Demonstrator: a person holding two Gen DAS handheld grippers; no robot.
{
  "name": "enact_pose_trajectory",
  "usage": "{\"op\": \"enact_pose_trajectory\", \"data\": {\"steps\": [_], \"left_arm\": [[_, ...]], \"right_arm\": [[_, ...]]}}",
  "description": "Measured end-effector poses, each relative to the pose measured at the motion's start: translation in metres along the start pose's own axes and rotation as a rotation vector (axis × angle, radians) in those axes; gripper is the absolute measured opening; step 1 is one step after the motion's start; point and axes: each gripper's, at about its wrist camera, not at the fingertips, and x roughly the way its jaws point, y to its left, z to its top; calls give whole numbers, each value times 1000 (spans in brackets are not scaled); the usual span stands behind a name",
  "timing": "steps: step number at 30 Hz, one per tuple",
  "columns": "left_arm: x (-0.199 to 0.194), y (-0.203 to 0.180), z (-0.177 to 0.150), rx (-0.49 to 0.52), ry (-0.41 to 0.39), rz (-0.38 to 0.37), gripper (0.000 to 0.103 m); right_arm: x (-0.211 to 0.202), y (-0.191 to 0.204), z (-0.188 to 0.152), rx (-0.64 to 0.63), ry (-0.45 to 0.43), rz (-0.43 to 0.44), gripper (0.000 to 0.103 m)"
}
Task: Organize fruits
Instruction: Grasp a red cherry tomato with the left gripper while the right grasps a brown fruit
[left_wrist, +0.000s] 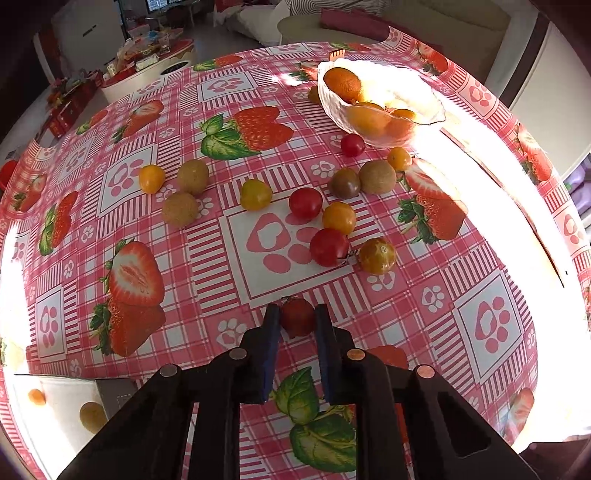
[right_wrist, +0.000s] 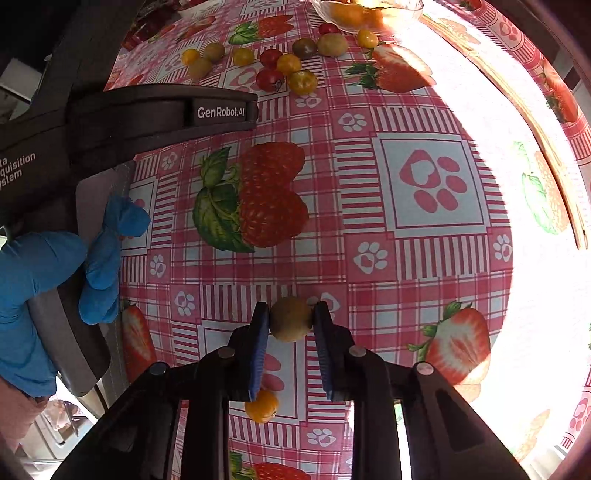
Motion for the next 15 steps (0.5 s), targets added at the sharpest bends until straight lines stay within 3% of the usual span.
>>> {"op": "enact_pose_trajectory", "data": {"steps": [4,15], "left_arm": [[-10,7,-7,-41,-4,-42,21],[-54,28,-21,-85,-47,-75,21]], "right_arm": [[-6,-16,2,54,-11,55,27],[-20,-40,10,121,-25,88,27]]}}
